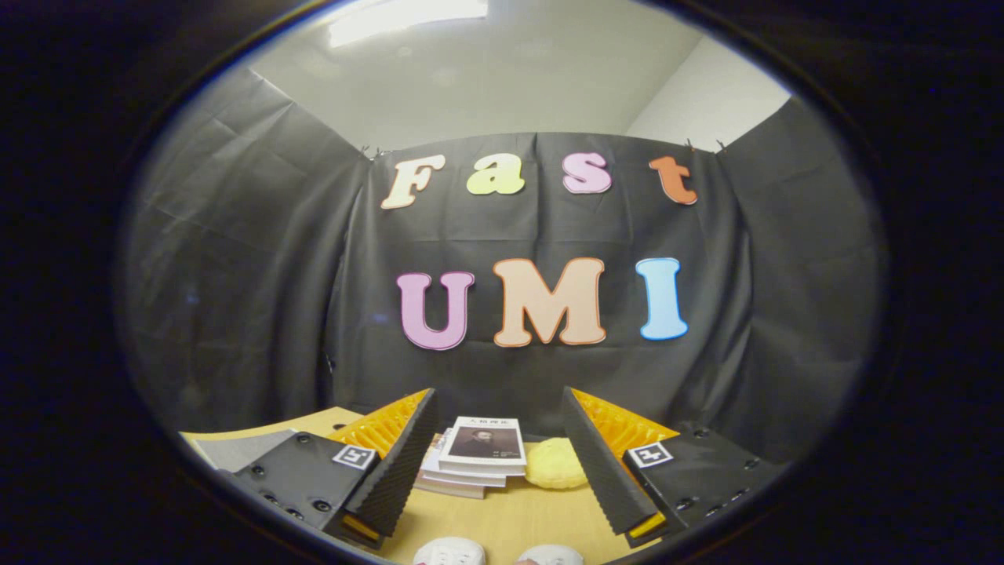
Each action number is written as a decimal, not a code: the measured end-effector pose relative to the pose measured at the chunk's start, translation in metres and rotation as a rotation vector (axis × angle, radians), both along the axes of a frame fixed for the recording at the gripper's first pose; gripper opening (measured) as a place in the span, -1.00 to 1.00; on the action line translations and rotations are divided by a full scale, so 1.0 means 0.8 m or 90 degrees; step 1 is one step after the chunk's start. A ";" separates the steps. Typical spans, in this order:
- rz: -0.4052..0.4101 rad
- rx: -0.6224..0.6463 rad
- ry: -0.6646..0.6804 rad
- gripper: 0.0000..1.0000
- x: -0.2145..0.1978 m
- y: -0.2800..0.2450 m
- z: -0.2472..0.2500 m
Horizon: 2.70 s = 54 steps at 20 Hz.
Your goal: Open the storage box then place both shoes into the box .Put the left shoe in first, then the right shoe, with the right side of both shoes facing outward in a uniform manner.
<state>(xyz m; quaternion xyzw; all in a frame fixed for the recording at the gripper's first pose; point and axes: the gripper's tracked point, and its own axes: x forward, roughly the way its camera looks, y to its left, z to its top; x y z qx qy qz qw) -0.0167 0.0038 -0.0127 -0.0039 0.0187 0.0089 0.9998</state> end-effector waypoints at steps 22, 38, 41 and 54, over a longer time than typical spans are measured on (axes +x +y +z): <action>0.261 0.396 0.395 0.99 -0.077 0.130 -0.175; 0.346 0.707 0.686 0.77 -0.144 0.214 -0.259; 0.349 0.729 0.707 0.71 -0.146 0.221 -0.264; 0.366 0.807 0.671 -0.93 -0.124 0.208 -0.212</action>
